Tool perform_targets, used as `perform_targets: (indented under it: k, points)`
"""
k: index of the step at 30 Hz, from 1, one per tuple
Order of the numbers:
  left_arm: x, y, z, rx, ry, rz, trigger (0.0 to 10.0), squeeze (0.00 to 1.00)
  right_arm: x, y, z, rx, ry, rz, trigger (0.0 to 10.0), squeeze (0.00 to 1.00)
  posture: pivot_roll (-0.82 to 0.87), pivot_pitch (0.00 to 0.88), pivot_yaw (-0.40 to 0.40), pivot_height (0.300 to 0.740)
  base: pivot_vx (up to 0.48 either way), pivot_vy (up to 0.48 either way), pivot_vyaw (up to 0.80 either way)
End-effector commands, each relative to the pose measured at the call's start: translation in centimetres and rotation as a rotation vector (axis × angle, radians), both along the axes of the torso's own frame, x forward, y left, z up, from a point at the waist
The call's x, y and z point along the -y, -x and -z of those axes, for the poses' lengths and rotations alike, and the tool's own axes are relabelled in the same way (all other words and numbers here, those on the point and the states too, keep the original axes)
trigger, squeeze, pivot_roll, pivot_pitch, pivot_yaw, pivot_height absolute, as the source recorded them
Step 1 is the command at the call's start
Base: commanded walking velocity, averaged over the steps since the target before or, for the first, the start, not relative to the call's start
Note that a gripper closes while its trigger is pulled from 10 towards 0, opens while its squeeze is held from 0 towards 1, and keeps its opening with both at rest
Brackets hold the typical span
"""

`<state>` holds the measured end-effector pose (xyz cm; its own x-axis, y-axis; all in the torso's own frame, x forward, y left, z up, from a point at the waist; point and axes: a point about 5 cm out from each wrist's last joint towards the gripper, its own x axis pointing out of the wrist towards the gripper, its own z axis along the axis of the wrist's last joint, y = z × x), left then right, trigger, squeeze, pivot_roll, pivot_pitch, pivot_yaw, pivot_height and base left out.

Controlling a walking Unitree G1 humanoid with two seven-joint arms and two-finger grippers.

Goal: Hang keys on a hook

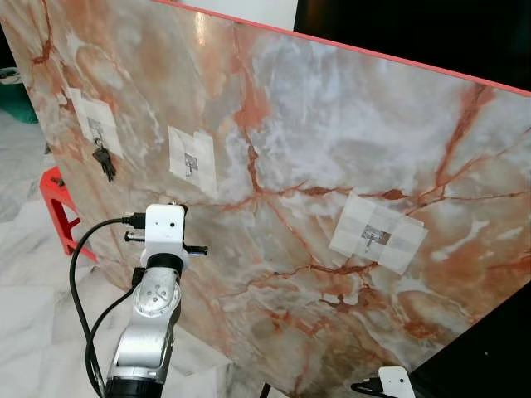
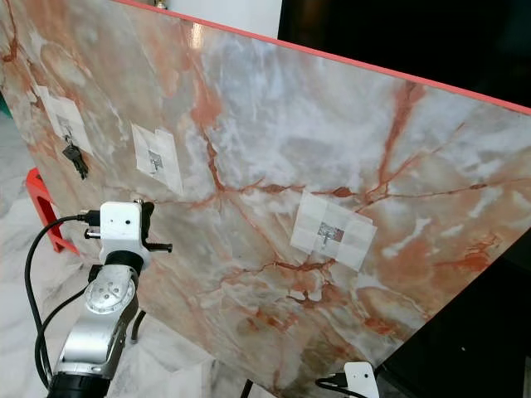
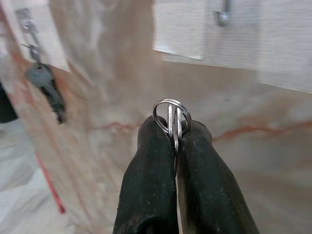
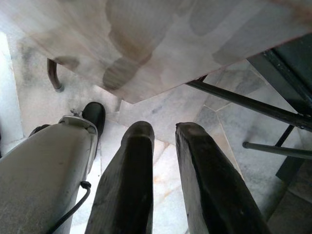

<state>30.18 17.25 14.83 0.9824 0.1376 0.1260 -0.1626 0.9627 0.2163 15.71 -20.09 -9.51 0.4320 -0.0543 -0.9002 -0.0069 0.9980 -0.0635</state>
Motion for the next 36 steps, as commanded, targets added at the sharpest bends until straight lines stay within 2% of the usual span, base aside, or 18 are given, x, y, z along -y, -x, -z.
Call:
perform_targets:
  k: [1,4,7,11,15,29,36]
  points:
    - [0.2,-0.1,-0.9,0.023,-0.022,-0.010,10.0,0.00,0.7,-0.9,-0.5,0.030,0.020,-0.002,10.0,0.00,0.12,0.000,-0.147,0.740,0.000,0.000,0.00]
    - [0.1,-0.1,-1.0,0.027,-0.021,-0.009,10.0,0.00,0.6,-0.9,-0.5,0.030,0.020,-0.002,10.0,0.00,0.12,0.000,-0.144,0.740,0.000,0.000,0.00]
    - [0.7,0.0,-1.2,0.047,-0.015,0.042,10.0,0.00,0.6,-0.9,-0.5,0.029,0.020,-0.004,10.0,0.00,0.12,0.000,-0.141,0.740,0.000,0.000,0.00]
    - [1.3,-0.2,-1.6,0.054,-0.084,0.069,10.0,0.00,0.6,-0.8,-0.5,0.028,0.020,-0.005,10.0,0.00,0.12,0.000,-0.138,0.740,0.000,0.000,0.00]
    - [1.0,-1.0,-2.5,0.067,-0.183,0.016,10.0,0.00,0.6,-0.8,-0.4,0.027,0.020,-0.005,10.0,0.00,0.11,0.000,-0.132,0.740,0.000,0.000,0.00]
    - [0.1,-2.1,-3.1,0.016,-0.235,-0.065,10.0,0.00,0.5,-0.6,-0.3,0.025,0.018,-0.004,10.0,0.00,0.11,0.000,-0.120,0.740,0.000,0.000,0.00]
    - [0.3,-2.5,-3.2,-0.009,-0.299,-0.055,10.0,0.00,0.4,-0.6,-0.3,0.025,0.016,-0.002,10.0,0.00,0.11,0.000,-0.117,0.740,0.000,0.000,0.00]
